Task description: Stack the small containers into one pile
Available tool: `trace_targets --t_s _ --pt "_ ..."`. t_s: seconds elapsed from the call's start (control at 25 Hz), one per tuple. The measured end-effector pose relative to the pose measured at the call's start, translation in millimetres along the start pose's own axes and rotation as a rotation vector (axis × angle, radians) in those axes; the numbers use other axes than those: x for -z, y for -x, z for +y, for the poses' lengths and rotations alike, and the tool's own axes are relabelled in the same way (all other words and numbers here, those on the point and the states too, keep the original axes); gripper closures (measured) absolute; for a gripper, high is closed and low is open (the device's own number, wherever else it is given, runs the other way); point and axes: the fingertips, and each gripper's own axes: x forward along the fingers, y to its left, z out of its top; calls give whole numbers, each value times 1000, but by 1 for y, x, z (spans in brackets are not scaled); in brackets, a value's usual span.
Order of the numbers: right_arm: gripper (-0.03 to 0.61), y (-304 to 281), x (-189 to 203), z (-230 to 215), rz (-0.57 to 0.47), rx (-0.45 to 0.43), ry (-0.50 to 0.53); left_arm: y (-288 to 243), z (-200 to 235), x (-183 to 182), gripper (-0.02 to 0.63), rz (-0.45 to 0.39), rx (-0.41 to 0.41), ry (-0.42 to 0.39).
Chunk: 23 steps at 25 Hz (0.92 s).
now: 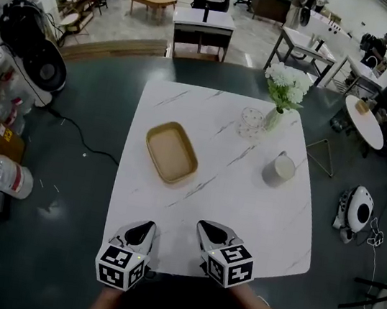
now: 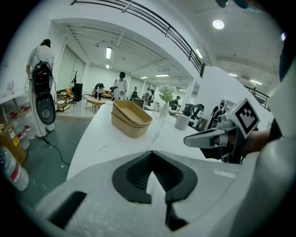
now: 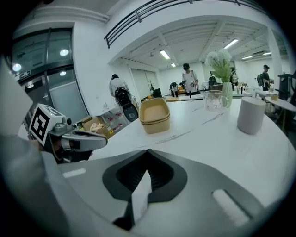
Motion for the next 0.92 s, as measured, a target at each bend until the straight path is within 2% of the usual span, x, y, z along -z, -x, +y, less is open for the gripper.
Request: trace_targets --t_s 0.28,0.92 --pt "578 -1 11 6 28 -15 5 2 -1 16 621 32 -8 19" --pt "578 0 9 1 22 -11 -34 3 3 19 621 38 -16 35"
